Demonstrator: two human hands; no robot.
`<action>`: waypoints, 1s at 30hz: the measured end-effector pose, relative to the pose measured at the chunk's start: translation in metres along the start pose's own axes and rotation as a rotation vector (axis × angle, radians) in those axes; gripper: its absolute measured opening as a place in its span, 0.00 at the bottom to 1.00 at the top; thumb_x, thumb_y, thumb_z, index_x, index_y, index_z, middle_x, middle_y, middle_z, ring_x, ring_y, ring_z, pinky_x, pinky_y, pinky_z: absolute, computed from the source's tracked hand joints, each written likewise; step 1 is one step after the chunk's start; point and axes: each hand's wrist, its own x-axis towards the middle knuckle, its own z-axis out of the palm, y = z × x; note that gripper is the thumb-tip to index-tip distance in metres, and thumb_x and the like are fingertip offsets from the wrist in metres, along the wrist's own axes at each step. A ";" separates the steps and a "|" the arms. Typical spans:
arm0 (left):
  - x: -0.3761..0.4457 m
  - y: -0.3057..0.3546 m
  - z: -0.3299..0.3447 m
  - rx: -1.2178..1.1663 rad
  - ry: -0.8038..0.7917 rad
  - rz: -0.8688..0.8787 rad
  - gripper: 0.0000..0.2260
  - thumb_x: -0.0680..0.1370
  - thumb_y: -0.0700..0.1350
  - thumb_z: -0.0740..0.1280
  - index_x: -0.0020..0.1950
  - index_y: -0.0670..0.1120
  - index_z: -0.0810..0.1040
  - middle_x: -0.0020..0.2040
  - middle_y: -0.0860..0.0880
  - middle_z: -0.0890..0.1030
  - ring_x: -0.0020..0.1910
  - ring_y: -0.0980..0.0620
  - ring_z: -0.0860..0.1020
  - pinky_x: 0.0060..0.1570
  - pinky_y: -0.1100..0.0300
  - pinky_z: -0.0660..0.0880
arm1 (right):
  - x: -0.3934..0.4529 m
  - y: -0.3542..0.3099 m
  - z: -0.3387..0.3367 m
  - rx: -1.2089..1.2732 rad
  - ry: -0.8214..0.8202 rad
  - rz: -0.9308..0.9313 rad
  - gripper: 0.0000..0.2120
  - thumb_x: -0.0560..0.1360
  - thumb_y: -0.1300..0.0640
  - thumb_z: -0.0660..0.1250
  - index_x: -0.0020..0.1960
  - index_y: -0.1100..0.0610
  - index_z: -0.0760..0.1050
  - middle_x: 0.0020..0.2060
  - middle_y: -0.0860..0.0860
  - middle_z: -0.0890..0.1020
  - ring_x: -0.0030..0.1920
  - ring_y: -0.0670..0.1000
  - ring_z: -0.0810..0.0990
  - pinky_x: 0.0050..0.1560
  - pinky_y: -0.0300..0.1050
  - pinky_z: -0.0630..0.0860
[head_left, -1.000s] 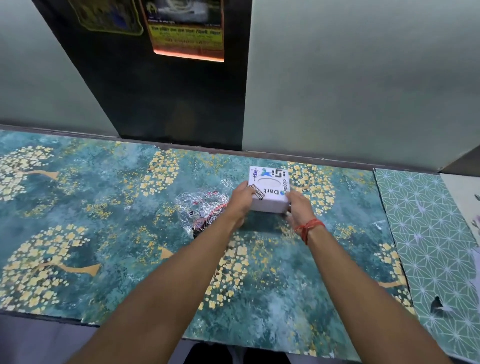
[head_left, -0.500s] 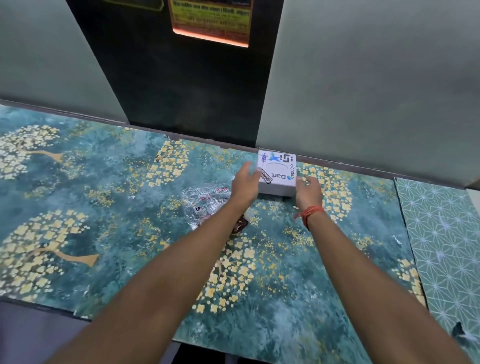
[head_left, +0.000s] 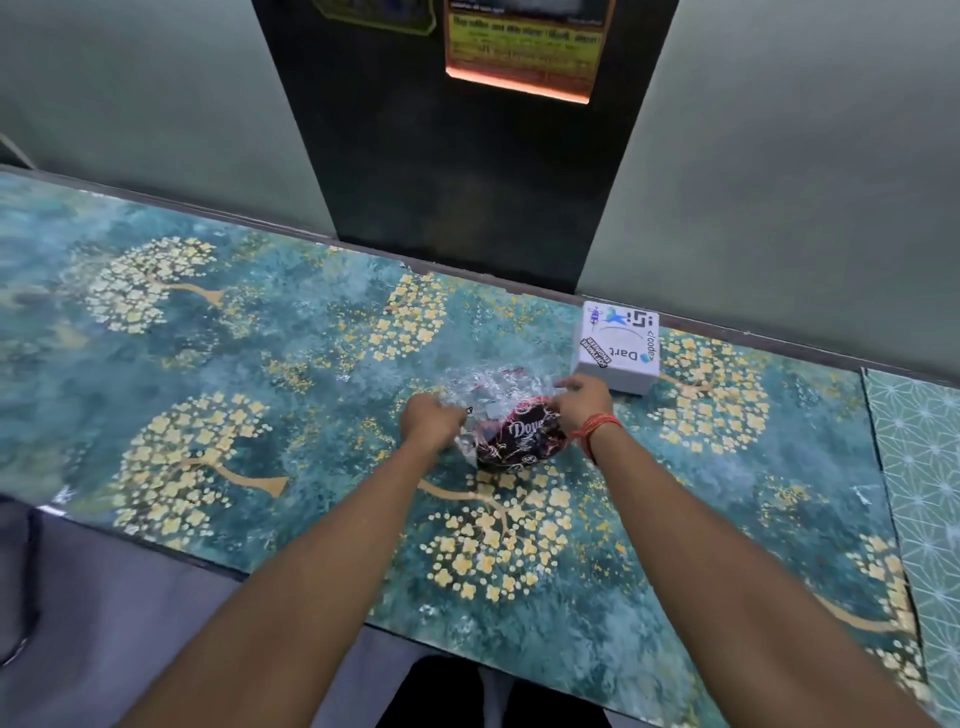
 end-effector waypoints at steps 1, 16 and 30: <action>0.000 -0.003 -0.004 -0.068 -0.069 0.006 0.06 0.72 0.36 0.73 0.37 0.38 0.78 0.39 0.40 0.83 0.35 0.45 0.82 0.39 0.48 0.84 | -0.005 0.000 -0.007 0.072 -0.006 0.009 0.12 0.73 0.70 0.68 0.52 0.58 0.80 0.52 0.57 0.82 0.43 0.55 0.82 0.41 0.50 0.82; -0.088 0.040 -0.049 -0.667 -0.999 -0.192 0.25 0.76 0.54 0.59 0.67 0.40 0.73 0.61 0.37 0.80 0.57 0.38 0.81 0.58 0.42 0.77 | -0.096 0.009 -0.117 0.596 -0.327 -0.183 0.24 0.71 0.81 0.58 0.26 0.62 0.79 0.35 0.55 0.86 0.32 0.51 0.83 0.32 0.40 0.81; -0.205 -0.018 0.055 -0.287 -0.695 0.022 0.11 0.76 0.29 0.67 0.58 0.36 0.78 0.45 0.41 0.83 0.30 0.52 0.82 0.27 0.61 0.79 | -0.187 0.117 -0.131 0.500 -0.480 0.120 0.19 0.72 0.48 0.71 0.59 0.57 0.78 0.50 0.57 0.82 0.50 0.60 0.81 0.54 0.60 0.80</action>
